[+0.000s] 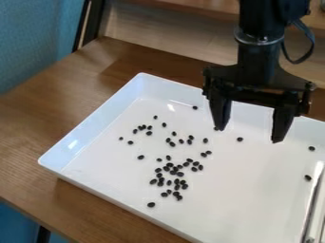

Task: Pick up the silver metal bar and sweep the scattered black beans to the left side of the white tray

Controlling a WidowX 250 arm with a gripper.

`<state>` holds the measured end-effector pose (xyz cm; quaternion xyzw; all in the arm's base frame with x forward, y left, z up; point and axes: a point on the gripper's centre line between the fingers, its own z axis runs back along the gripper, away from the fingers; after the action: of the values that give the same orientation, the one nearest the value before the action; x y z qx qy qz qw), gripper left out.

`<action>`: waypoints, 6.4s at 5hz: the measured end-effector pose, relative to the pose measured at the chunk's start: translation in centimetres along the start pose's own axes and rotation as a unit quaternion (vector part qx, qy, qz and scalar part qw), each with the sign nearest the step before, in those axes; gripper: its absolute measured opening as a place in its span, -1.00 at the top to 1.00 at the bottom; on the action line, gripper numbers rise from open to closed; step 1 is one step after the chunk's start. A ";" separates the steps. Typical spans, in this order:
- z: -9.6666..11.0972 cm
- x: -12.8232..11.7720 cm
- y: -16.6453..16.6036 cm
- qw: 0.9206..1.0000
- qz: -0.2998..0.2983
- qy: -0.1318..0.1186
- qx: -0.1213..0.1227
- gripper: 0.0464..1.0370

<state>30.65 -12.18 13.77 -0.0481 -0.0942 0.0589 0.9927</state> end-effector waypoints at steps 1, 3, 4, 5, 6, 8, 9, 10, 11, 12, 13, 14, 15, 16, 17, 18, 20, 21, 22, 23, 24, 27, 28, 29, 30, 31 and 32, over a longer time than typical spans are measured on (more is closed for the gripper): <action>-1.1 -0.2 0.0 1.000 0.003 0.017 0.006 -0.93; -3.1 -0.5 -4.4 0.999 -0.007 0.004 -0.040 -0.93; -4.3 -0.3 -5.4 0.999 -0.002 -0.002 -0.047 -0.93; -5.7 0.8 -6.8 0.999 0.003 -0.003 -0.045 -0.93; -7.0 1.0 -8.3 0.999 0.001 -0.004 -0.041 -0.93; -7.5 0.3 -10.1 0.999 -0.004 -0.008 -0.043 -0.93; -8.5 -0.3 -10.2 1.000 -0.013 -0.005 -0.025 -0.93; -9.6 -0.1 -9.9 1.000 -0.013 -0.004 -0.006 -0.93; -9.7 0.1 -9.9 1.000 -0.022 -0.010 -0.006 -0.93; -10.3 0.0 -9.8 1.000 -0.024 -0.005 -0.001 -0.82; -11.0 0.0 -9.1 1.000 -0.019 0.001 0.013 -0.23; -11.3 0.6 -8.5 1.000 -0.014 -0.006 0.013 0.31; -11.4 0.8 -7.5 1.000 -0.009 0.006 0.012 0.32; -10.7 1.4 -4.0 0.999 -0.003 0.024 0.023 0.32; -9.9 2.1 -0.1 0.999 0.002 0.029 0.024 0.32; -8.6 1.3 2.5 0.999 -0.020 0.019 0.016 0.32; -8.8 0.5 8.3 0.999 -0.043 0.000 0.027 0.32; -9.4 1.2 10.5 0.999 -0.035 -0.015 0.039 0.32; -9.1 1.3 12.7 0.999 -0.030 0.001 0.038 0.32; -7.9 2.4 15.8 0.999 -0.007 0.005 0.047 0.32; -6.8 2.7 18.3 0.998 -0.005 0.018 0.065 0.32; -4.2 0.9 13.2 1.000 -0.017 0.019 -0.018 0.32; -4.7 0.1 7.9 0.999 -0.033 0.015 -0.014 0.32; -5.6 -0.5 4.7 1.000 -0.013 0.011 -0.012 0.32; -7.6 -1.2 1.8 1.000 -0.006 0.028 -0.010 0.32; -9.3 -0.9 1.6 1.000 0.004 0.016 0.001 0.32; -10.3 -0.9 2.0 1.000 -0.004 -0.004 0.000 0.32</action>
<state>31.50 -11.17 3.32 -0.0476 -0.0980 0.0548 0.9925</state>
